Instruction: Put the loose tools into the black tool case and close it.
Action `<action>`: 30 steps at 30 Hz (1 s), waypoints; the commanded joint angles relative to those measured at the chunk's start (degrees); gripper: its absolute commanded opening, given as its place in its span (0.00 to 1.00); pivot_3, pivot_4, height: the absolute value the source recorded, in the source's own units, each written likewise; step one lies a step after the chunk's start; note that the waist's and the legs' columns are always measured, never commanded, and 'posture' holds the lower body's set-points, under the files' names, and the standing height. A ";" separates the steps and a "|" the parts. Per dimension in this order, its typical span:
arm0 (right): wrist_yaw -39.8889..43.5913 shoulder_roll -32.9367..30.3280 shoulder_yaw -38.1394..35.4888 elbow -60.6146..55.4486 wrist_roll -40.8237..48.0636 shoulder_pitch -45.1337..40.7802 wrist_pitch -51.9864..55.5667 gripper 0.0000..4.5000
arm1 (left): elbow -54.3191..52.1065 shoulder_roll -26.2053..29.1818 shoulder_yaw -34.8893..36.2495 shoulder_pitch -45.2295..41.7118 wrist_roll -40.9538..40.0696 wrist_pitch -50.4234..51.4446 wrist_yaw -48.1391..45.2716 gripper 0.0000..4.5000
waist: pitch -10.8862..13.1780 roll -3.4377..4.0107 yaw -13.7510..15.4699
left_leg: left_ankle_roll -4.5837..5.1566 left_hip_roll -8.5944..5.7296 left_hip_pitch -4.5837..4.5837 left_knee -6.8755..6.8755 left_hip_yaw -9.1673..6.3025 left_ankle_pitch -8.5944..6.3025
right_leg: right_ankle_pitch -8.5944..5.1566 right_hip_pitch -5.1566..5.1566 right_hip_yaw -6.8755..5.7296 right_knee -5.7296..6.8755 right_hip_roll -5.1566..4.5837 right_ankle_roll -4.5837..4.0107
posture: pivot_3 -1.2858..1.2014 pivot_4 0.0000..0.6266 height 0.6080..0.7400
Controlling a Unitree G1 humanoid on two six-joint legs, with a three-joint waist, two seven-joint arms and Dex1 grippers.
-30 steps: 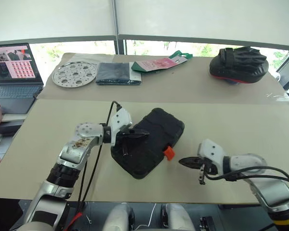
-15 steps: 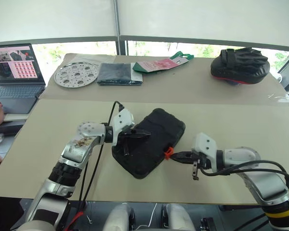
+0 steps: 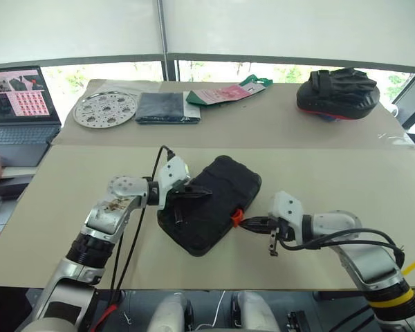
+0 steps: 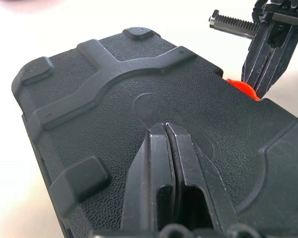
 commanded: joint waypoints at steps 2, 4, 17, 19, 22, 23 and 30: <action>-1.69 2.93 0.72 -0.50 -0.62 -2.88 -2.23 0.00 | 1.47 -0.48 -4.97 2.30 1.61 5.19 -0.86 0.02 | -0.04 -0.03 -0.04 | -0.02 0.06 0.01 0.00 0.00 0.01 | 0.04 0.00 0.02 0.00 0.08 -0.07 | 0.52 0.24 1.00; -1.68 3.67 0.89 -0.29 -1.04 -3.07 -2.36 0.00 | 1.08 -0.30 -5.37 2.59 1.65 6.29 -1.11 0.02 | -0.10 -0.03 -0.11 | -0.03 0.12 0.07 0.00 0.01 0.02 | 0.07 0.02 0.07 -0.01 0.17 -0.12 | 0.52 0.24 1.00; -2.99 9.43 2.02 3.61 -3.08 -5.97 -3.15 0.00 | 0.50 0.95 -5.21 5.15 2.12 7.99 -1.06 0.02 | -0.24 -0.20 -1.27 | -0.27 0.29 0.63 -0.21 0.09 0.16 | 0.11 0.03 0.77 0.25 0.65 -0.40 | 0.52 0.24 1.00; -3.11 10.18 2.25 4.49 -3.64 -6.09 -3.66 0.00 | 0.50 0.96 -5.34 5.26 2.15 8.12 -1.05 0.02 | -0.26 -0.25 -1.45 | -0.28 0.29 0.76 -0.24 0.11 0.16 | 0.06 0.01 0.95 0.38 0.72 -0.45 | 0.52 0.24 1.00; -3.40 11.12 2.04 5.80 -4.21 -6.48 -4.17 0.00 | 0.49 1.08 -5.62 5.38 2.16 8.82 -1.14 0.02 | -0.27 -0.26 -1.53 | -0.29 0.28 0.82 -0.25 0.12 0.15 | 0.02 -0.10 1.12 0.56 0.78 -0.50 | 0.52 0.24 1.00; -3.43 11.26 1.98 6.22 -4.34 -6.68 -4.35 0.00 | 0.56 1.13 -5.74 5.39 2.26 8.93 -1.13 0.02 | -0.27 -0.26 -1.53 | -0.29 0.29 0.83 -0.25 0.13 0.16 | 0.01 -0.11 1.13 0.59 0.79 -0.52 | 0.52 0.24 1.00; -3.15 12.20 2.24 7.75 -4.87 -7.87 -4.57 0.00 | 0.47 1.44 -6.34 6.07 2.58 10.48 -0.92 0.02 | -0.29 -0.28 -1.56 | -0.31 0.30 0.87 -0.29 0.12 0.16 | -0.01 -0.15 1.18 0.63 0.81 -0.59 | 0.52 0.24 1.00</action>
